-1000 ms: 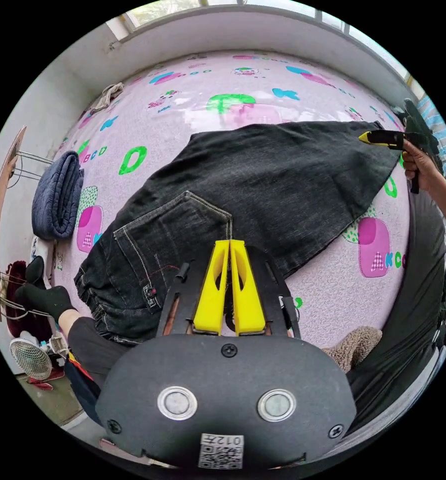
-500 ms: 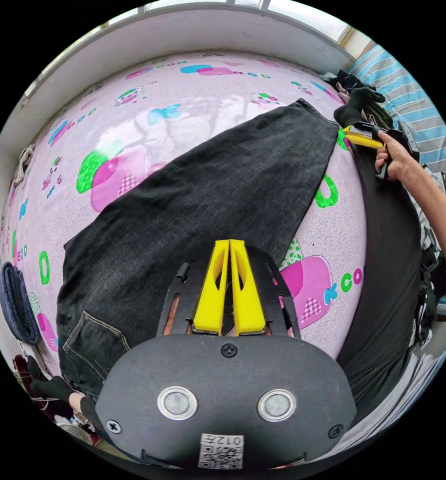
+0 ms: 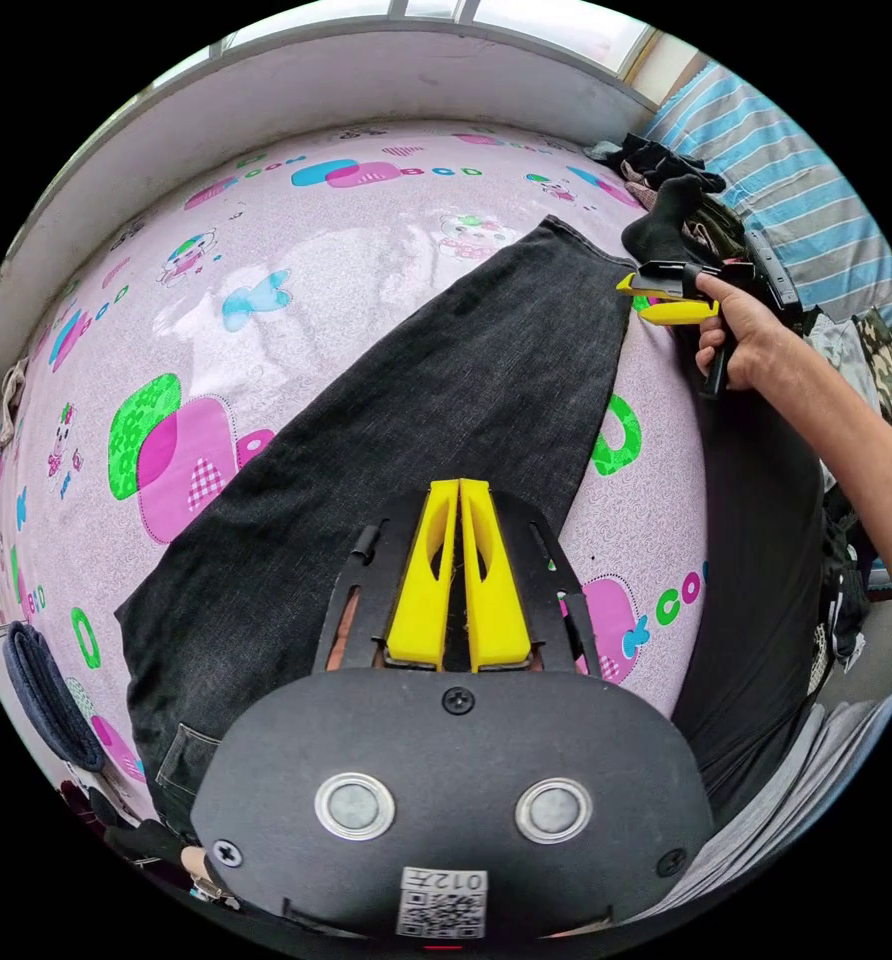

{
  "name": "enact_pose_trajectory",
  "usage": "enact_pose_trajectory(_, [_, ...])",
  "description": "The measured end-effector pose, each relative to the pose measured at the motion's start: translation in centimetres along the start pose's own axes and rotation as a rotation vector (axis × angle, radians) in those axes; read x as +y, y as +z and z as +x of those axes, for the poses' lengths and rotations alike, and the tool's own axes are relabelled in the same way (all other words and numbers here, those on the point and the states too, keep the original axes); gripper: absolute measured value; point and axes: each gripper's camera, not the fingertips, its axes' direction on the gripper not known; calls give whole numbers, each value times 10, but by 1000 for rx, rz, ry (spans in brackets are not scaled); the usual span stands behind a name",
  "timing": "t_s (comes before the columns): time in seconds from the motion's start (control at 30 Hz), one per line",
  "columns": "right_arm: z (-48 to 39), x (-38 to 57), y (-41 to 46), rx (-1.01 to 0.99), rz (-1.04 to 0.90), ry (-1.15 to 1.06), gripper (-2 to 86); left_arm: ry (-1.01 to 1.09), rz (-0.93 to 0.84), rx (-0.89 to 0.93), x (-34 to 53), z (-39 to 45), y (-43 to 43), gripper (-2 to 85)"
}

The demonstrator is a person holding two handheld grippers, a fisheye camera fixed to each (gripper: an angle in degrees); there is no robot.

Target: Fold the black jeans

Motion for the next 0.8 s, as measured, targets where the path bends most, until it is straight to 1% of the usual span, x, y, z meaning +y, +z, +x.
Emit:
enact_pose_trajectory(0.13, [14, 9, -11, 19, 125, 20, 101, -22, 3, 21, 4, -17, -6, 6])
enact_pose_trajectory(0.23, [30, 2, -16, -58, 162, 30, 94, -19, 36, 58, -4, -29, -15, 7])
enact_pose_trajectory(0.33, [52, -9, -18, -151, 166, 27, 52, 5, 78, 111, -29, -38, -25, 9])
enact_pose_trajectory(0.37, [62, -15, -15, -218, 139, 14, 47, 16, 86, 127, -44, -41, -27, 10])
enact_pose_trajectory(0.43, [71, -22, -12, -275, 111, 2, 45, 29, 98, 144, -71, -43, -27, 14])
enact_pose_trajectory(0.57, [85, -31, -8, -304, 118, -69, 43, 67, 109, 204, -140, -40, -19, 36])
enact_pose_trajectory(0.7, [99, -33, -4, -337, 117, -35, 11, 47, 101, 218, -194, -37, -5, 65])
enact_pose_trajectory(0.8, [115, -30, -4, -437, 144, -14, 4, 13, 89, 242, -218, -43, 6, 85])
